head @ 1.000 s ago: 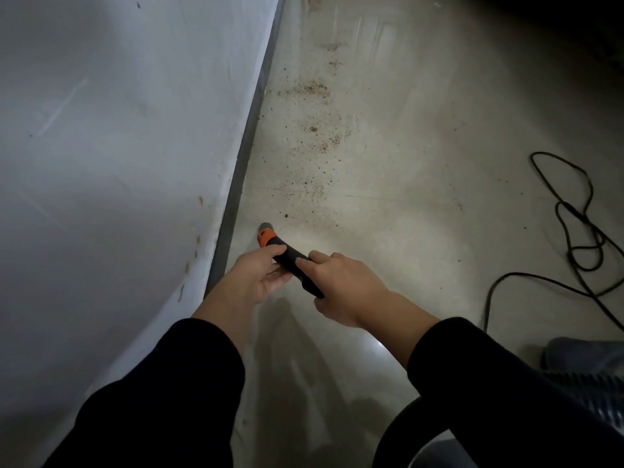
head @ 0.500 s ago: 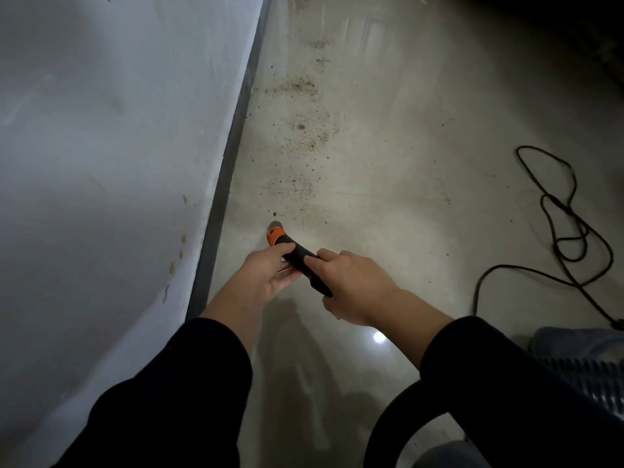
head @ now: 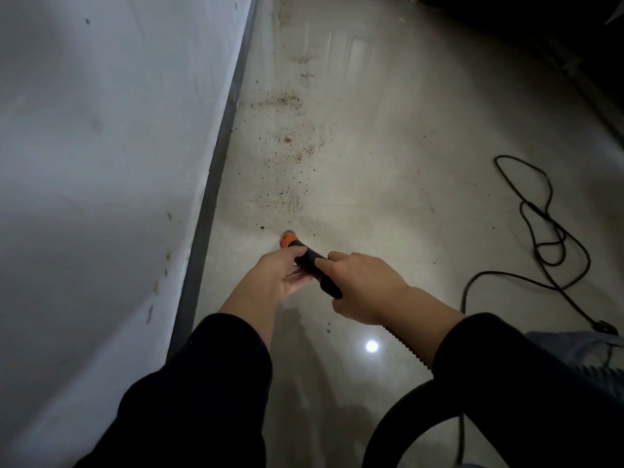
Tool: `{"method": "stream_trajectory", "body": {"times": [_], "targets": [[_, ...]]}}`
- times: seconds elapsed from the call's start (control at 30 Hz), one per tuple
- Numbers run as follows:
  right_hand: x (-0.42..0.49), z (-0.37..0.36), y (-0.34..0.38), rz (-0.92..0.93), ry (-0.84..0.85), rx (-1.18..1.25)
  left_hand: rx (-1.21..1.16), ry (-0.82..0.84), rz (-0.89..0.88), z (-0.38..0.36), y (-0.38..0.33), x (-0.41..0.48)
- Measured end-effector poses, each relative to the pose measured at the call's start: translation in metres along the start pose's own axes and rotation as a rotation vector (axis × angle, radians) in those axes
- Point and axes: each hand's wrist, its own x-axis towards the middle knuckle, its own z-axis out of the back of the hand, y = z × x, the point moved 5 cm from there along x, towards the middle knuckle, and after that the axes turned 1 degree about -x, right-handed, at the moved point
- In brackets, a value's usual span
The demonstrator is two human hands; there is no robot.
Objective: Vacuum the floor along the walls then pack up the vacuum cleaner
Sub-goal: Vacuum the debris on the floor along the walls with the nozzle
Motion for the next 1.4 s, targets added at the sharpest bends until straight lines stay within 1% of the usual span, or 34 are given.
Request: {"method": "stream_trajectory", "body": {"times": [0.3, 0.6, 1.4], "targets": [[-0.006, 0.002, -0.013, -0.017, 0.009, -0.029, 0.018, 0.056, 0.028, -0.016, 0.003, 0.004], [-0.014, 0.005, -0.035, -0.075, 0.025, -0.019, 0.034, 0.097, 0.033, -0.045, 0.009, 0.011], [-0.003, 0.008, -0.066, -0.213, 0.009, -0.062, 0.006, 0.149, 0.007, -0.089, 0.009, 0.040]]}}
